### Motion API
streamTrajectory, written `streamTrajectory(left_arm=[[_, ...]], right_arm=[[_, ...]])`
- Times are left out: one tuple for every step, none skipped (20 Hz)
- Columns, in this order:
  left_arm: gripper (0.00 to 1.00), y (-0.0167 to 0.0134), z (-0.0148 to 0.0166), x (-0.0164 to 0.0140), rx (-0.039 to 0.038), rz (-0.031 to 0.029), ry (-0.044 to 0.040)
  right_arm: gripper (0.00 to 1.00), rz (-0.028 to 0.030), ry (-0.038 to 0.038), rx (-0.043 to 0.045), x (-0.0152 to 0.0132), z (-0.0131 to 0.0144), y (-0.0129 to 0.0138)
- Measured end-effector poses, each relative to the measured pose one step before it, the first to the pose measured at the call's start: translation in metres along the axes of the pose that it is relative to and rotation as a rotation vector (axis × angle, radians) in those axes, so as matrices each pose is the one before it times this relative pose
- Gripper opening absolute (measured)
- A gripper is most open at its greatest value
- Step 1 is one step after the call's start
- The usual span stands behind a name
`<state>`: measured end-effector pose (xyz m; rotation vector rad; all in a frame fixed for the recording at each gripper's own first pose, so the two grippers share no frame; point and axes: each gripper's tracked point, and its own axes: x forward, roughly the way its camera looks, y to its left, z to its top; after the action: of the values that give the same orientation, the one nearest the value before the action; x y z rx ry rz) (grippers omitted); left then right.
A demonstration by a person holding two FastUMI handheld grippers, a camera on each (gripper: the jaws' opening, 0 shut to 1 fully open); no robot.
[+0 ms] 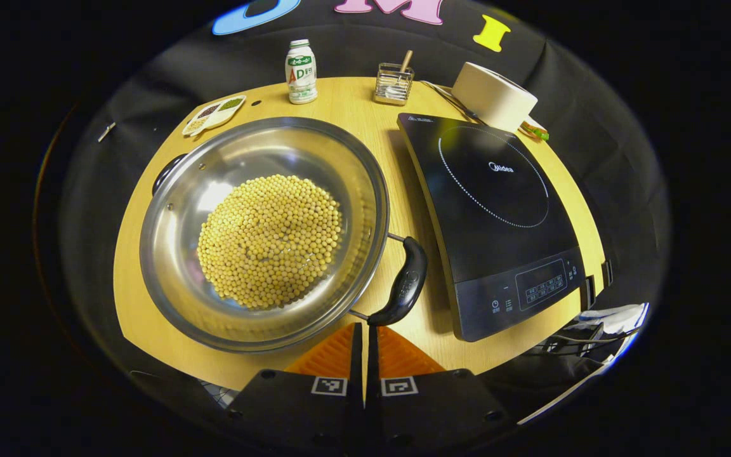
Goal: First push the handle of the pot to place it horizontally, then grasp the pot with both hands and set it on the induction cooktop.
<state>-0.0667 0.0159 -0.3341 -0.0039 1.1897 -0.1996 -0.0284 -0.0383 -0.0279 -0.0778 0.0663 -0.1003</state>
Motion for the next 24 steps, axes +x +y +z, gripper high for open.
streamTrajectory(left_arm=[[0.05,-0.00018,0.00098,0.00314,0.00820,0.00496,0.00217],[0.05,-0.00068,0.00199,0.00111,0.00610,0.00488,0.00086],[0.05,-0.00134,0.00245,0.00071,0.00320,0.00333,0.00113],[0.05,-0.00097,0.00241,0.00096,-0.00028,0.00432,0.00454],[0.05,-0.00096,0.00164,0.00118,-0.00130,0.00486,0.00477],[0.05,-0.00084,0.00293,0.00116,-0.00342,0.00557,0.00369],[0.05,-0.00212,0.00371,0.00184,-0.00207,0.00509,0.00010],[0.05,-0.00196,0.00497,0.00192,-0.00007,0.00595,-0.00131],[0.05,-0.00155,0.00496,0.00293,0.00374,0.00886,-0.00048],[0.05,-0.00142,0.00488,0.00182,0.00569,0.00779,-0.00148],[0.05,-0.00172,0.00531,0.00165,0.01082,0.01027,-0.00306],[0.05,-0.00085,0.00482,0.00242,0.01008,0.00800,-0.00274],[0.05,-0.00198,0.00475,0.00228,0.00861,0.00799,-0.00382],[0.05,-0.00113,0.00549,0.00219,0.00623,0.00659,-0.00355],[0.05,-0.00118,0.00507,0.00212,0.00549,0.00535,-0.00292],[0.05,-0.00045,0.00488,0.00157,0.00236,0.00507,-0.00328],[0.05,-0.00084,0.00532,0.00186,-0.00107,0.00404,-0.00449],[0.06,-0.00124,0.00548,0.00211,-0.00035,0.00231,-0.00413],[0.05,-0.00090,0.00476,0.00176,0.00259,0.00219,-0.00288],[0.05,-0.00022,0.00490,0.00167,0.00206,0.00349,-0.00258],[0.05,-0.00039,0.00422,0.00203,-0.00143,0.00295,-0.00296],[0.05,-0.00011,0.00427,0.00197,-0.00696,0.00304,-0.00297],[0.05,-0.00048,0.00436,0.00160,-0.00705,0.00125,-0.00404],[0.05,-0.00077,0.00450,0.00135,-0.00388,-0.00099,-0.00496]], right_arm=[[0.98,-0.00617,0.00303,-0.00154,0.00015,-0.00096,-0.00214],[0.98,-0.00478,0.00396,-0.00007,0.00016,-0.00192,-0.00131],[0.98,-0.00457,0.00467,-0.00044,0.00005,-0.00156,-0.00139],[0.98,-0.00364,0.00351,-0.00103,0.00030,-0.00110,-0.00117],[0.98,-0.00201,0.00081,-0.00175,-0.00108,-0.00030,-0.00065],[0.96,-0.00288,-0.00060,-0.00259,-0.00092,0.00003,-0.00044],[0.96,-0.00208,-0.00074,-0.00243,0.00014,0.00001,-0.00113],[0.96,-0.00223,0.00055,-0.00134,-0.00031,-0.00074,-0.00029],[0.96,-0.00176,-0.00002,-0.00094,-0.00102,-0.00005,-0.00085],[0.98,-0.00286,-0.00115,-0.00240,-0.00107,0.00015,-0.00065],[0.98,-0.00276,-0.00180,-0.00319,-0.00004,0.00036,-0.00159],[0.98,-0.00323,-0.00049,-0.00221,0.00041,0.00000,-0.00090],[0.98,-0.00130,0.00089,0.00087,-0.00058,-0.00037,-0.00030],[0.98,-0.00174,0.00102,0.00164,-0.00001,0.00000,-0.00033],[0.98,-0.00237,0.00130,0.00079,-0.00026,-0.00012,-0.00089],[0.98,-0.00112,0.00135,-0.00051,-0.00074,-0.00082,-0.00056],[0.98,-0.00204,0.00060,-0.00268,-0.00057,-0.00072,-0.00073],[0.98,-0.00132,0.00098,-0.00288,-0.00079,-0.00035,-0.00054],[0.96,-0.00230,0.00094,-0.00186,-0.00073,-0.00019,-0.00101],[0.98,-0.00199,0.00185,-0.00068,-0.00095,-0.00156,-0.00115],[0.96,-0.00255,0.00213,-0.00017,-0.00096,-0.00041,-0.00105],[0.98,-0.00221,0.00198,-0.00025,-0.00061,-0.00040,-0.00092],[0.98,-0.00279,-0.00011,-0.00093,-0.00156,0.00055,-0.00082],[0.96,-0.00222,-0.00102,-0.00090,-0.00067,0.00038,-0.00049]])
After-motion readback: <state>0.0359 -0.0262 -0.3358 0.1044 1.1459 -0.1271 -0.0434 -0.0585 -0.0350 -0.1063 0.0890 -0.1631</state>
